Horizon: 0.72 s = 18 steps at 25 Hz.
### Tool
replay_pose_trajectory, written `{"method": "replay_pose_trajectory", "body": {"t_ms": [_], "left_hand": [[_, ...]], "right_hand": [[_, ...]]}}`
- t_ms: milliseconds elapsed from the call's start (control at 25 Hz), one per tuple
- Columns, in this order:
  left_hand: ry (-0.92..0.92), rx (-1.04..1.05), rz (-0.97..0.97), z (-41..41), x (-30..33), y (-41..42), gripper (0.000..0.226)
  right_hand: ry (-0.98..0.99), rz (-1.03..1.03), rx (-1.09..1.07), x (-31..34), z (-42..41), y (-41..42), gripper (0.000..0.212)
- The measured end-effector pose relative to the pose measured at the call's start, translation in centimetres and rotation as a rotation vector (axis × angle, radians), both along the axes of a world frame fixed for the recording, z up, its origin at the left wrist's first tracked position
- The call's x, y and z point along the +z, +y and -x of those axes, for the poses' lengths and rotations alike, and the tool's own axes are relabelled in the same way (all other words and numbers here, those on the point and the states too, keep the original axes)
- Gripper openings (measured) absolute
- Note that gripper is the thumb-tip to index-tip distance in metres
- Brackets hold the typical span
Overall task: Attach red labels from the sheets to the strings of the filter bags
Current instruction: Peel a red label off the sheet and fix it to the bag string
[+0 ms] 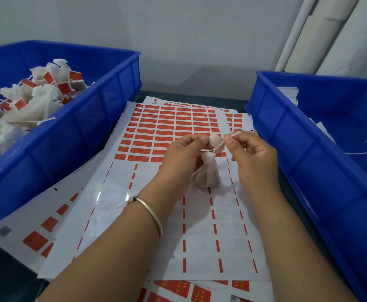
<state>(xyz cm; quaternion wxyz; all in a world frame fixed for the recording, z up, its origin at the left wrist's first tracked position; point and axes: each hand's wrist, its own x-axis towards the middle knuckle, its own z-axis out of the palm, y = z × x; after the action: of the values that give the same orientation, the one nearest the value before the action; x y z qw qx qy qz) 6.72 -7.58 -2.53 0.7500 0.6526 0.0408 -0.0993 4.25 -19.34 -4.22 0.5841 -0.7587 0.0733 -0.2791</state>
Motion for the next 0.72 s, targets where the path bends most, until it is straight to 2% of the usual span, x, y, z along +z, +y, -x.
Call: {"method": "replay_pose_trajectory", "body": {"t_ms": [240,720], "left_hand": [[-0.057,-0.018,-0.004,0.01,0.19,0.11,0.015],[-0.022,-0.018,0.035,0.22,0.43,0.16,0.015]], "right_hand": [[0.023,0.003,-0.01,0.01,0.0,0.0,0.013],[0.038,0.005,-0.048,-0.22,-0.26,-0.38,0.003]]}}
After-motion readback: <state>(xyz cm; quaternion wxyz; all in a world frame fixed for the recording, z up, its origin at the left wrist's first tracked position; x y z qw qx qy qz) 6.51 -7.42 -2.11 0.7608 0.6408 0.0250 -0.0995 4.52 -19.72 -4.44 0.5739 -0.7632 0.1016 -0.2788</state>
